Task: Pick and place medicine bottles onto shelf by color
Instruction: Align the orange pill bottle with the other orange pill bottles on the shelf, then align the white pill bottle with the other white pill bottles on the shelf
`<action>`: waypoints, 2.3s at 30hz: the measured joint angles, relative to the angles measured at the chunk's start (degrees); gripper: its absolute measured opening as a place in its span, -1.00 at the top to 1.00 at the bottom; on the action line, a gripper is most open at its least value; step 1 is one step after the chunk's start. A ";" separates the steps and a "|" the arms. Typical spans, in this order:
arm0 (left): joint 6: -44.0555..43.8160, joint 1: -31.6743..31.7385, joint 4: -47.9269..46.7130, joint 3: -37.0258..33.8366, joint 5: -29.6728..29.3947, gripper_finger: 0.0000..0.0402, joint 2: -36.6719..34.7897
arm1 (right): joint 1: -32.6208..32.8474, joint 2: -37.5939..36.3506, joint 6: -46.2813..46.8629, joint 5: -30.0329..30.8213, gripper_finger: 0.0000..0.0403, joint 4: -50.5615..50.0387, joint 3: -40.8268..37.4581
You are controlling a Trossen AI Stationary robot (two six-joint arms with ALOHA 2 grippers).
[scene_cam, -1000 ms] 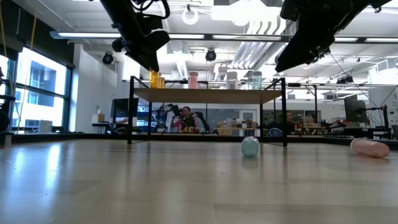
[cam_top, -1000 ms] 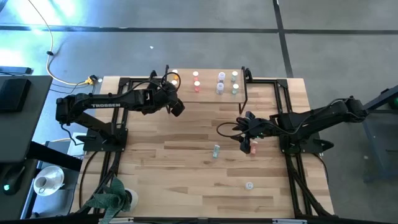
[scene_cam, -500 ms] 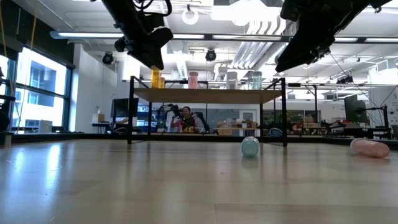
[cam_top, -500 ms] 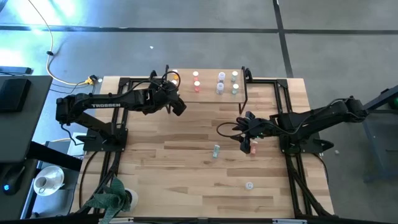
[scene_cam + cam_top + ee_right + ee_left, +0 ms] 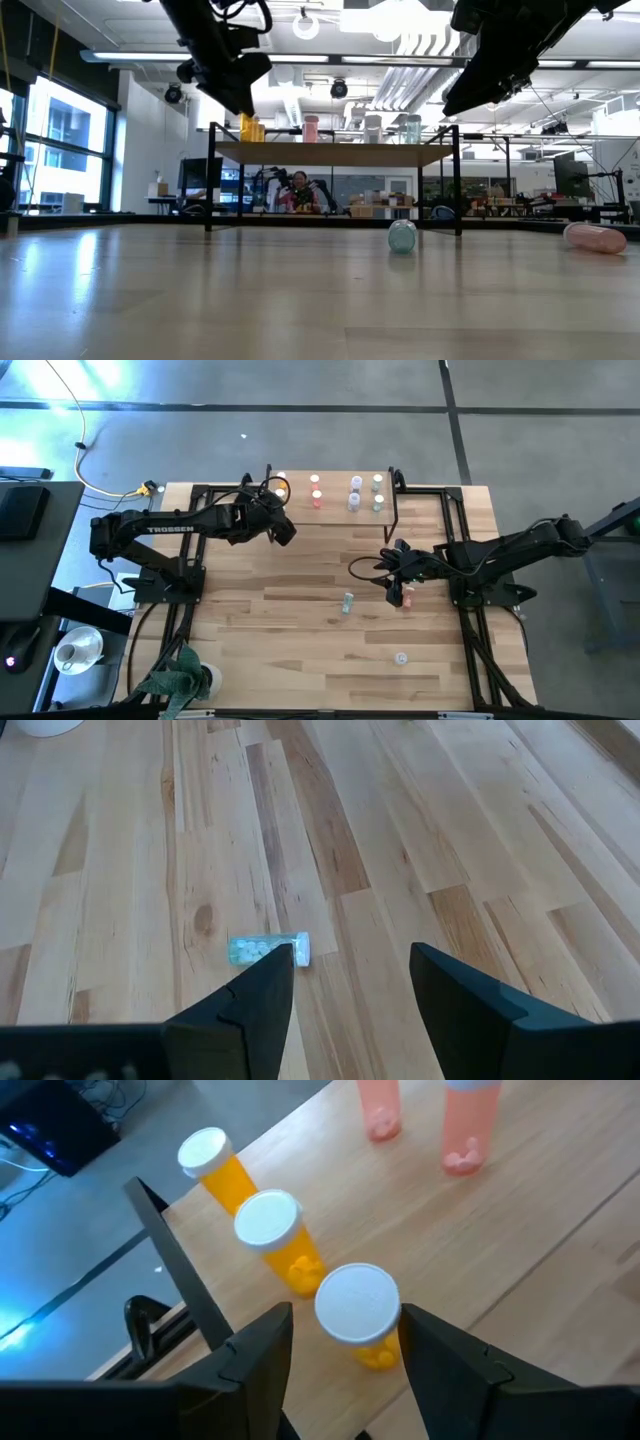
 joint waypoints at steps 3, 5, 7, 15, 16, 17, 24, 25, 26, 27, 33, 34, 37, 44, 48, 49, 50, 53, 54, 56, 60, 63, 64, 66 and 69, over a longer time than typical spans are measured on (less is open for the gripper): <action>0.00 0.00 -0.11 0.00 -0.25 0.14 0.00 | 0.01 0.00 0.00 0.00 0.04 0.00 0.00; 0.00 -0.01 -0.10 0.00 -1.31 0.14 0.00 | -0.01 0.00 0.00 -0.01 0.04 0.00 0.00; 0.00 -0.02 -0.10 0.00 -1.52 0.14 0.00 | 0.01 0.00 0.00 0.00 0.04 0.00 0.00; 0.00 -0.02 0.14 0.00 -1.50 0.14 0.00 | -0.01 0.00 0.00 0.00 0.04 0.00 0.00; 0.00 -0.03 0.15 0.00 -1.36 0.14 -0.08 | 0.01 0.00 -0.06 -0.02 0.04 0.00 0.00; 0.00 -0.04 0.14 0.00 -0.67 0.14 -0.28 | 0.00 0.00 -0.15 -0.01 0.04 0.00 0.00; -0.01 -0.11 0.17 0.00 0.90 0.14 -3.23 | 0.00 0.00 -0.16 -0.01 0.04 0.00 0.00; -0.02 -0.11 0.18 0.00 0.96 0.14 -3.93 | -0.01 0.00 -0.17 -0.02 0.04 0.00 0.00; -0.02 -0.14 0.18 0.00 1.14 0.14 -4.61 | 0.01 0.00 -0.17 -0.02 0.04 0.00 0.00; -0.04 -0.15 0.16 0.00 1.64 0.14 -5.39 | 0.01 0.00 -0.16 -0.01 0.04 0.00 0.00; -0.23 -0.35 0.16 0.00 10.87 0.14 -10.47 | 0.79 0.00 0.27 0.02 0.04 -2.68 0.00; -0.28 -0.64 0.16 0.01 12.77 0.14 -11.36 | 1.29 0.00 0.29 0.02 0.04 -3.31 0.00; -1.49 -2.57 -0.24 0.02 16.96 0.14 -13.64 | 3.19 -0.07 1.12 -0.33 0.04 -5.78 0.00; -1.72 -13.71 -1.04 -0.25 15.05 0.14 -15.41 | 8.71 -0.95 5.93 -3.54 0.04 -12.44 -0.01; -3.17 -19.95 1.62 -3.60 8.39 0.14 -15.29 | 11.64 -1.33 11.35 -1.11 0.04 -16.70 0.00; -3.74 -20.99 2.72 -4.95 7.31 0.14 -15.21 | 12.22 -1.33 12.76 -0.38 0.04 -17.58 0.00; -4.48 -21.80 3.40 -6.40 6.46 0.14 -15.19 | 12.79 -1.33 14.38 0.11 0.04 -18.64 -0.02; -6.53 -23.67 6.25 -10.31 5.40 0.14 -15.19 | 14.04 -1.29 19.91 0.21 0.04 -20.93 -0.02; -6.89 -24.14 7.38 -11.55 5.21 0.14 -15.19 | 14.47 -1.29 21.99 0.21 0.04 -21.54 -0.02; -7.16 -24.79 10.34 -13.95 5.15 0.14 -15.19 | 15.31 -1.29 25.66 0.13 0.04 -22.31 -0.02; -7.08 -26.11 17.03 -17.94 5.14 0.14 -15.19 | 17.96 -1.29 28.49 -0.09 0.04 -22.38 -0.02; -7.08 -27.53 19.55 -19.60 5.12 0.14 -15.17 | 20.59 -1.21 28.79 -0.04 0.04 -21.90 -0.02; -7.10 -28.10 20.67 -20.18 5.17 0.14 -15.17 | 21.63 -1.18 28.79 0.11 0.04 -21.46 -0.02; -7.36 -29.28 22.56 -21.52 5.69 0.14 -15.16 | 23.86 -1.18 28.51 0.18 0.04 -20.51 -0.02; -7.72 -30.90 23.96 -22.40 5.84 0.14 -15.15 | 27.58 -1.16 28.44 0.98 0.04 -18.91 -0.02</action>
